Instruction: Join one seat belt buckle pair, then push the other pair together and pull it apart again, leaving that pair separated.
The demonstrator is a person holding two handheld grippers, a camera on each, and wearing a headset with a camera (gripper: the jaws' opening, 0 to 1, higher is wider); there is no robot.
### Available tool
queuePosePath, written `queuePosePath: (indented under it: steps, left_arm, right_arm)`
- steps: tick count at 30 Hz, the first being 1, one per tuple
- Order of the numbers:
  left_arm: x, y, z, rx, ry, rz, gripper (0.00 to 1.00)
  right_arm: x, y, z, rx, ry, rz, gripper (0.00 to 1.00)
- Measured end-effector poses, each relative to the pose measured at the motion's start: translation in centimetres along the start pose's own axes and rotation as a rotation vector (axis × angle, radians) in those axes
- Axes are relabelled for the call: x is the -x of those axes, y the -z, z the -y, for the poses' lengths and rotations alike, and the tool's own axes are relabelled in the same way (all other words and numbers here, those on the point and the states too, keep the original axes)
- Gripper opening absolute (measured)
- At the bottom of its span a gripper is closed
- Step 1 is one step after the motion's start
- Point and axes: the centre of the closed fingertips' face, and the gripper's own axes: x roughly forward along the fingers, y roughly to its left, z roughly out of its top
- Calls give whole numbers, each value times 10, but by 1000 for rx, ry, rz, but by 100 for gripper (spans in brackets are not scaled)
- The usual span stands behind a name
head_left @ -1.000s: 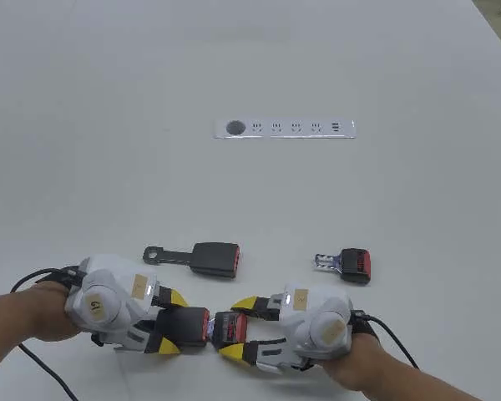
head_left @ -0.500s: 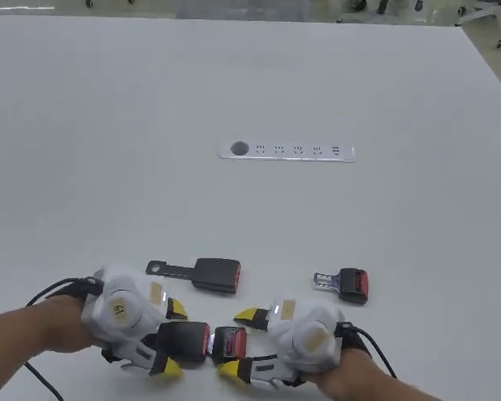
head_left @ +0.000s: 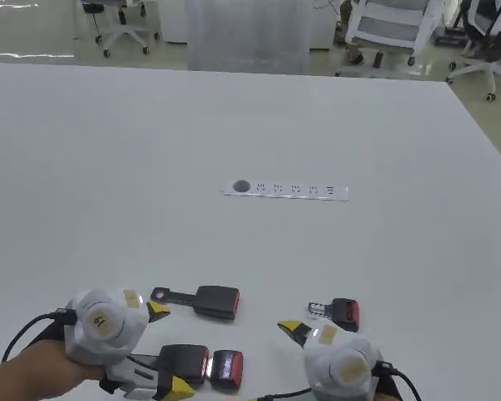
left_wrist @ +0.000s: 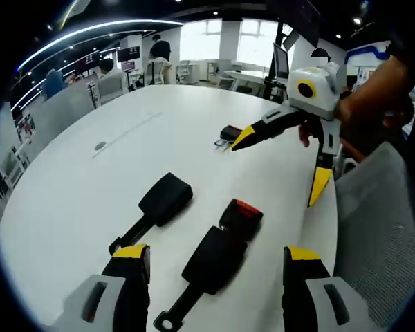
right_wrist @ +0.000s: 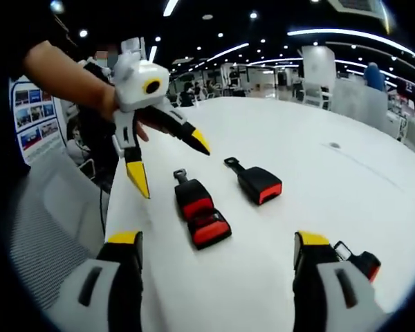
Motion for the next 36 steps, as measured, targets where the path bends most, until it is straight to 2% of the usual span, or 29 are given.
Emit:
queuePosePath:
  steps: [2,4,5,7,8,9,12,14,18,20,25,28,30,34,36]
  left_arm:
    - [9,-2,2,-6,-20,5,81]
    - [18,-3,4,-9,-35,9,81]
    - [22,-4,4,-14,-43,11,81]
    - [28,-6,5,-44,-51,15,81]
    - [30,-5,6,-98,-45,1,81]
    - [32,-3,6,-128,-44,-13,81]
    - [34,-1,7,-133,-32,-10,81]
    - [36,-4,5,-155,-22,13,81]
    - [37,-6,0,-182,-1,40,81]
    - [37,-9,-3,-189,12,63,81]
    - [35,-24,-8,-213,45,121,81]
    - [30,-28,-14,-221,47,129,81]
    - [28,-34,-17,-225,54,140,81]
    - [23,-44,-29,-213,55,164,82]
    - [19,-47,-37,-211,43,158,82]
  right_arm:
    - [11,-6,3,-31,21,45,93]
    - [18,-7,4,-43,25,62,93]
    - [23,-8,7,-39,46,70,93]
    - [30,-10,8,-39,58,82,92]
    - [33,-12,8,-44,66,88,91]
    - [36,-12,10,-53,82,85,90]
    - [43,-11,16,-46,120,76,89]
    - [46,-11,17,-46,129,73,87]
    - [60,-14,28,-81,201,68,87]
    - [68,-13,35,-87,245,48,87]
    - [82,-14,48,-80,309,28,87]
    - [88,-16,53,-95,326,24,90]
    - [92,-12,60,-75,349,0,90]
    - [96,-9,68,-62,344,-28,89]
    - [97,-3,77,-43,323,-58,89]
